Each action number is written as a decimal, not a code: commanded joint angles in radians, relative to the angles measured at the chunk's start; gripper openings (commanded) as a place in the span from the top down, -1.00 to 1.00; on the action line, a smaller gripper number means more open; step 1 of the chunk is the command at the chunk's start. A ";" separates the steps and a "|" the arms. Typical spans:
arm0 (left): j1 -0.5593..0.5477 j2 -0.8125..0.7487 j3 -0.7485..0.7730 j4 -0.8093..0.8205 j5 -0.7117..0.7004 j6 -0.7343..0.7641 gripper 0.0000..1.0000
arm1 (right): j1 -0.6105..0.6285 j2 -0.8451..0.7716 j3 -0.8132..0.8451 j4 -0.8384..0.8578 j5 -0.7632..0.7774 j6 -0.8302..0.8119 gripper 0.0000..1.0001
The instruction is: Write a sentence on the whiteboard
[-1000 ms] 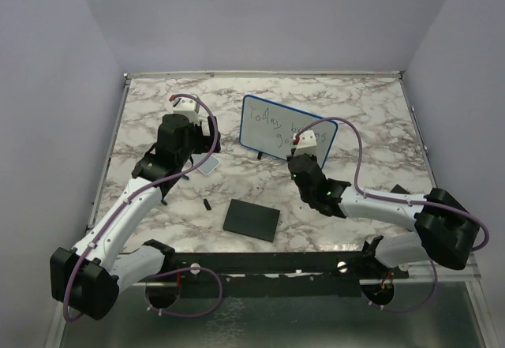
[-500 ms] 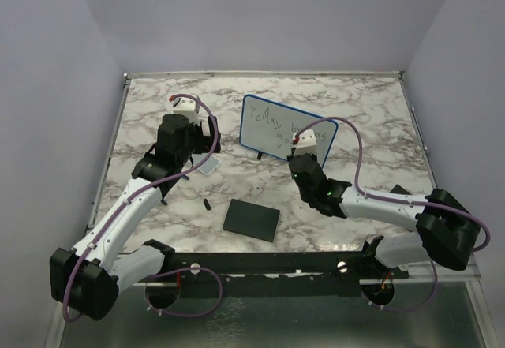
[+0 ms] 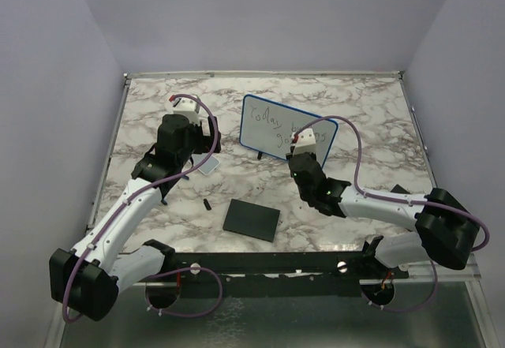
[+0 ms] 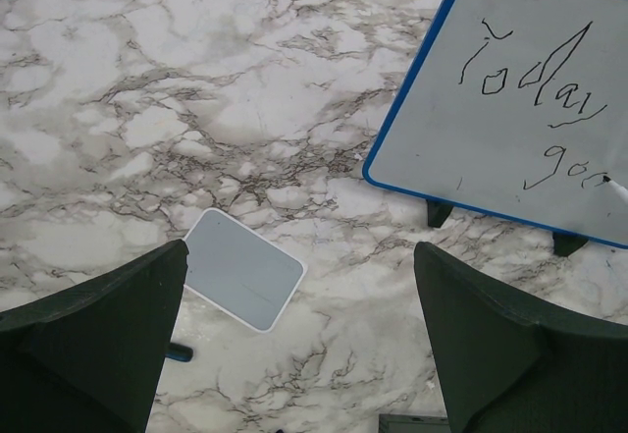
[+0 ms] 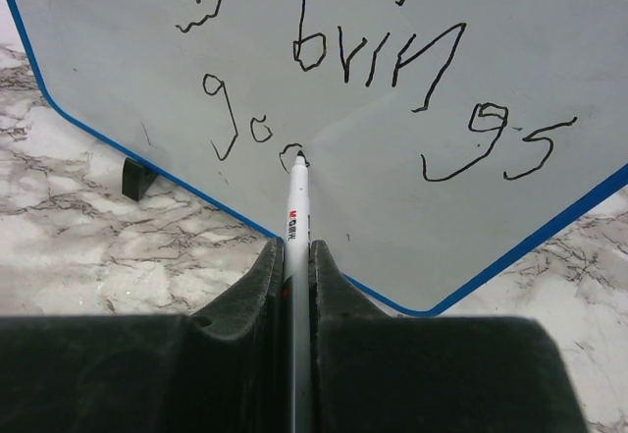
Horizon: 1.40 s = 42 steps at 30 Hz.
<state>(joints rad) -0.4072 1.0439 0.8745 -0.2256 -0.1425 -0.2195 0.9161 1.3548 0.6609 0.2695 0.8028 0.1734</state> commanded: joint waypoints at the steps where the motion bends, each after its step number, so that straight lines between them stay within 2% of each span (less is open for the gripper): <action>1: -0.003 -0.027 -0.009 0.009 0.001 0.003 -0.98 | -0.003 0.014 0.031 0.019 0.003 -0.007 0.99; 8: -0.005 -0.026 -0.009 0.008 0.000 0.001 -0.98 | -0.002 -0.052 0.011 -0.001 -0.078 -0.010 0.99; 17: -0.004 -0.009 -0.011 0.011 0.017 -0.006 -0.98 | -0.002 -0.164 -0.046 -0.083 -0.073 0.038 0.99; 34: -0.005 -0.010 -0.012 0.013 0.020 -0.005 -0.98 | -0.080 -0.166 -0.094 -0.022 -0.136 0.036 0.99; 42: -0.004 -0.004 -0.012 0.013 0.017 -0.003 -0.98 | -0.092 -0.145 -0.098 0.000 -0.113 0.033 0.99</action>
<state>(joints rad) -0.4080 1.0348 0.8745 -0.2253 -0.1406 -0.2234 0.8356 1.1969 0.5758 0.2394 0.6891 0.2096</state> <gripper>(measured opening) 0.988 0.112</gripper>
